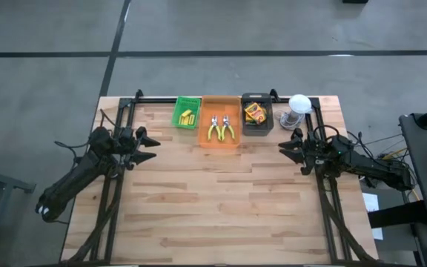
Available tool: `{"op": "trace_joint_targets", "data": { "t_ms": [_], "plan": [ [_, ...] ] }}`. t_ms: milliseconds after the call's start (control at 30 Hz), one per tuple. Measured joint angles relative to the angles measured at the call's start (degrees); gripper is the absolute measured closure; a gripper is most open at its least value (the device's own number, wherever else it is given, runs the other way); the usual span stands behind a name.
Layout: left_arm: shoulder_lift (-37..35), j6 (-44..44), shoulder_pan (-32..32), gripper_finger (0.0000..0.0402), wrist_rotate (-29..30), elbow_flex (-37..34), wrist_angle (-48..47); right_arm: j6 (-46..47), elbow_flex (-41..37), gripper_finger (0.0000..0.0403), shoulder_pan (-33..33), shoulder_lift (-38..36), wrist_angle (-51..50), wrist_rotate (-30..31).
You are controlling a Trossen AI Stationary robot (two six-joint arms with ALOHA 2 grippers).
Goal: Pick & Place School Supplies
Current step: Return to Home Position
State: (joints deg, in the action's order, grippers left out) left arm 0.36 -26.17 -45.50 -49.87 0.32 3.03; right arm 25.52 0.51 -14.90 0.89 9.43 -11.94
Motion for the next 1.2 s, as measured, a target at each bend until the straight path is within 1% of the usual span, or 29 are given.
{"op": "trace_joint_targets", "data": {
  "t_ms": [367,900,1200],
  "plan": [
    [0.02,0.00,0.00,0.0122,0.00,-0.02,-0.01,0.00,0.00,0.0287,0.00,0.00,0.00,0.02],
    [0.01,0.00,0.00,0.0122,0.00,-0.02,-0.02,0.00,0.00,0.0272,0.00,0.00,0.02,0.02],
    [0.00,0.00,0.00,0.0122,0.00,-0.02,-0.02,0.00,0.00,0.0284,0.00,0.00,0.02,0.02]
  ]
}}
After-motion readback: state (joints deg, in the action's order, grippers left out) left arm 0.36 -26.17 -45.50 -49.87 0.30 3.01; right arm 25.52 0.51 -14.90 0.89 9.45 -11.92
